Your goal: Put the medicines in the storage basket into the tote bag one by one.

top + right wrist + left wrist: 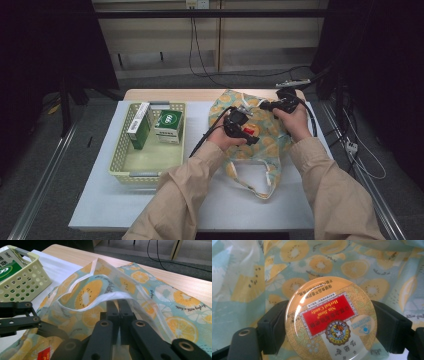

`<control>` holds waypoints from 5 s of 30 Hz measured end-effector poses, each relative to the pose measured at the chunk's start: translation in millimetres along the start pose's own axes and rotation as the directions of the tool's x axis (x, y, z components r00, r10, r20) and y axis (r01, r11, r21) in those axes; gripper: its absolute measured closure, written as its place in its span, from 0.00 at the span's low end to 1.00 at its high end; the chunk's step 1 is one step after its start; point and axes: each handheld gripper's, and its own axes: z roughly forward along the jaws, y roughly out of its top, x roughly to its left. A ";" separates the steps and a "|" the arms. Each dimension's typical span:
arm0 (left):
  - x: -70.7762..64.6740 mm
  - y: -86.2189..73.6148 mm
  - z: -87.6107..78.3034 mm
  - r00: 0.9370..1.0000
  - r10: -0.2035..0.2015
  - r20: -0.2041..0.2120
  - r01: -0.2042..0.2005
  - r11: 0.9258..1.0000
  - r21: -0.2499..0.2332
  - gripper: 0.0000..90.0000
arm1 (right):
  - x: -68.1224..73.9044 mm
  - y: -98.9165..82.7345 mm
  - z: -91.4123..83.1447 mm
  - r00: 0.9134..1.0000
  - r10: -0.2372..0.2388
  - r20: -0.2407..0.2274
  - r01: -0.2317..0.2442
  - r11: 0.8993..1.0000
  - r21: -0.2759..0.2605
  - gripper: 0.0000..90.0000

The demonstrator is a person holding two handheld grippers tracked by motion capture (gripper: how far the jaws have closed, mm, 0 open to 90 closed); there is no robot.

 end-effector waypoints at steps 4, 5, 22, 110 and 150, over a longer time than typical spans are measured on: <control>7.3 -1.3 5.9 1.000 -0.015 -0.015 0.015 1.000 -0.001 0.23 | 2.8 1.1 -0.8 1.000 -0.003 0.002 0.003 1.000 0.004 1.00; 9.5 -1.2 7.6 1.000 -0.021 -0.014 0.021 1.000 0.001 0.23 | 3.3 1.1 -0.7 1.000 -0.004 0.002 0.004 1.000 0.005 1.00; 22.0 17.4 -0.8 0.995 -0.028 -0.100 0.022 0.998 -0.063 0.13 | 11.7 5.2 -3.6 1.000 -0.012 0.012 0.011 1.000 0.017 1.00; 104.2 -112.3 -167.2 0.853 -0.258 -0.453 0.279 0.960 -0.021 0.05 | 41.1 -13.4 -29.0 0.999 -0.040 0.004 0.040 0.999 0.007 1.00; 109.8 -114.8 -166.4 0.795 -0.365 -0.485 0.412 0.911 -0.011 0.18 | 36.1 -16.0 -28.4 0.999 -0.032 0.007 0.032 0.999 0.007 1.00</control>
